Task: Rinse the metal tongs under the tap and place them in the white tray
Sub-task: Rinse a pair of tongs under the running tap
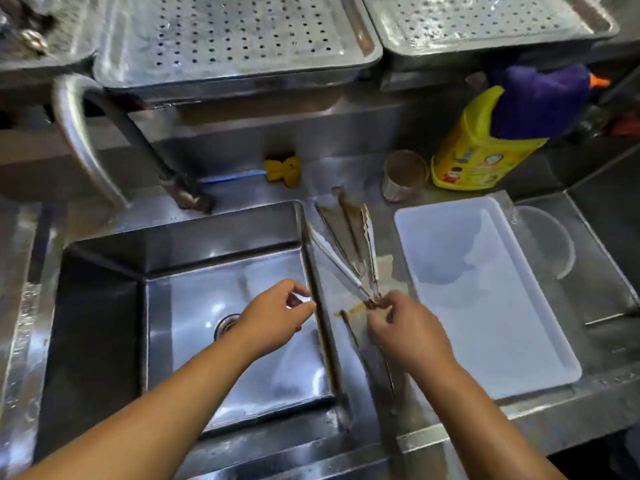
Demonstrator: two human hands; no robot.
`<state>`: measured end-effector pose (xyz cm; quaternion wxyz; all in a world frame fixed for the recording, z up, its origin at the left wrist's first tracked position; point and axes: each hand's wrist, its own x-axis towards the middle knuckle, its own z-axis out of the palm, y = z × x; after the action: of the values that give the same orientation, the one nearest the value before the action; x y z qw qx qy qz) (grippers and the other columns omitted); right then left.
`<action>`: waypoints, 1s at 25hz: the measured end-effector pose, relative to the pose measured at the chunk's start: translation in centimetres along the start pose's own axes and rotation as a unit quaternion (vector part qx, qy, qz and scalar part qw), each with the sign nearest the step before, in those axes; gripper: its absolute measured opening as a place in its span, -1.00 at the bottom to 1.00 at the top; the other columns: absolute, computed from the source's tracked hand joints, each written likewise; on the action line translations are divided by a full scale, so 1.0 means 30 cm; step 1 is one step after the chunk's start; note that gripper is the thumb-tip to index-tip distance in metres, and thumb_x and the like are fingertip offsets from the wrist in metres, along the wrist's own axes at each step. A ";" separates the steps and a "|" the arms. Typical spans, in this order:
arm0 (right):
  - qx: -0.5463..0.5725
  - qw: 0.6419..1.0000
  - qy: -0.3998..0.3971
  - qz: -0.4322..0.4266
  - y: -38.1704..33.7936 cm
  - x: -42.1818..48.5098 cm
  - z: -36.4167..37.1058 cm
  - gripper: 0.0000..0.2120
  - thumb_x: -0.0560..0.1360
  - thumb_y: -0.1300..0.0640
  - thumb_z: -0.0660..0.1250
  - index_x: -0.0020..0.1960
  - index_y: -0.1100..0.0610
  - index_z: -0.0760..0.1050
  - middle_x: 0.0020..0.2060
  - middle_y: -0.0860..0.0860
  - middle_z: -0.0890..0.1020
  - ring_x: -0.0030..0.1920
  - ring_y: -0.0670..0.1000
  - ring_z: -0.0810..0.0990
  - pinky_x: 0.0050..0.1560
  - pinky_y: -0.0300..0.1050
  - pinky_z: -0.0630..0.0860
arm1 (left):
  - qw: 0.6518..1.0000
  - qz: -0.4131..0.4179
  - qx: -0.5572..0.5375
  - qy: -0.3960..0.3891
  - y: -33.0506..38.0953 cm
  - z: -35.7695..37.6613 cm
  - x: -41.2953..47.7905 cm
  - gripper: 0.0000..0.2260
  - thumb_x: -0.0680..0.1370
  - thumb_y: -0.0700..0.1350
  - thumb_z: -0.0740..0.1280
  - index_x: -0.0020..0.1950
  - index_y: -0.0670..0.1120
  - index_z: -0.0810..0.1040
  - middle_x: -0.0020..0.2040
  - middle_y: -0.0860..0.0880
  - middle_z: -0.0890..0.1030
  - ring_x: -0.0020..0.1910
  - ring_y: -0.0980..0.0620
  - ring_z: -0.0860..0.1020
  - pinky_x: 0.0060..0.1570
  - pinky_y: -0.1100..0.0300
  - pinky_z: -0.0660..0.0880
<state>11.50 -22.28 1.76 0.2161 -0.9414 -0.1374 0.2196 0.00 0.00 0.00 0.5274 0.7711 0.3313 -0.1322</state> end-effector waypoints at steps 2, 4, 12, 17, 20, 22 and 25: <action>-0.081 0.997 -0.016 -0.012 0.026 -0.023 0.036 -0.60 0.40 -0.37 0.26 0.03 -0.09 0.45 -0.13 -0.02 0.69 -0.08 0.17 0.66 -0.24 -0.05 0.42 | 1.000 -0.002 0.030 0.005 0.012 0.035 0.030 -0.76 0.36 0.35 0.30 0.00 0.41 0.51 -0.12 0.30 0.65 -0.24 0.27 0.67 -0.29 0.18 0.50; -0.104 0.993 -0.058 -0.015 0.051 -0.079 0.072 -0.49 0.38 -0.46 0.27 0.07 -0.08 0.39 -0.09 -0.01 0.68 -0.07 0.16 0.67 -0.22 -0.02 0.46 | 0.999 -0.004 0.041 0.005 0.023 0.061 0.034 -0.82 0.39 0.32 0.30 -0.03 0.41 0.52 -0.13 0.34 0.64 -0.22 0.27 0.66 -0.30 0.21 0.48; -0.120 0.987 -0.100 0.033 0.027 -0.150 0.091 -0.57 0.43 -0.38 0.30 0.07 -0.12 0.28 -0.11 -0.05 0.64 -0.10 0.08 0.64 -0.15 0.00 0.52 | 0.927 0.103 0.294 0.208 0.014 -0.082 0.153 -0.39 0.49 0.10 0.38 0.52 0.02 0.37 0.48 -0.14 0.46 0.40 -0.23 0.45 0.34 -0.15 0.44; -0.055 0.994 -0.066 0.062 -0.058 -0.173 0.076 -0.57 0.36 -0.42 0.26 -0.01 -0.13 0.33 -0.37 -0.08 0.59 -0.36 -0.10 0.56 -0.40 -0.09 0.36 | 0.888 0.024 0.443 0.117 0.022 -0.349 0.362 -0.16 0.56 0.17 0.36 0.70 0.02 -0.03 0.73 -0.10 -0.02 0.68 -0.19 0.01 0.61 -0.14 0.07; 0.044 0.993 -0.075 0.075 -0.145 -0.156 0.092 -0.66 0.40 -0.30 0.40 0.01 -0.12 0.44 -0.34 -0.06 0.64 -0.34 -0.11 0.61 -0.34 -0.07 0.48 | 0.890 0.020 0.451 0.070 -0.018 -0.407 0.410 -0.17 0.57 0.18 0.36 0.71 0.04 -0.02 0.73 -0.06 -0.02 0.68 -0.19 0.02 0.61 -0.14 0.12; 0.149 0.982 -0.090 0.075 -0.213 -0.130 0.107 -0.72 0.43 -0.19 0.48 0.02 -0.10 0.50 -0.30 -0.03 0.67 -0.32 -0.08 0.66 -0.27 -0.04 0.57 | 0.906 0.039 0.417 0.067 -0.042 -0.425 0.418 -0.22 0.58 0.15 0.37 0.70 0.04 0.07 0.73 -0.04 0.01 0.68 -0.16 0.03 0.61 -0.09 0.12; 0.244 0.959 -0.126 0.066 -0.345 -0.073 0.146 -0.73 0.48 -0.15 0.50 0.10 -0.12 0.54 -0.19 -0.04 0.72 -0.24 -0.08 0.71 -0.20 -0.03 0.68 | 0.943 0.040 0.321 0.078 -0.051 -0.453 0.387 -0.40 0.60 0.07 0.37 0.63 0.00 0.31 0.68 -0.07 0.23 0.64 -0.14 0.20 0.57 0.04 0.21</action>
<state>5.85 -12.56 3.82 0.4054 -0.8317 -0.0437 0.3768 5.67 16.91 -1.97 0.2293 0.9199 0.2803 -0.1504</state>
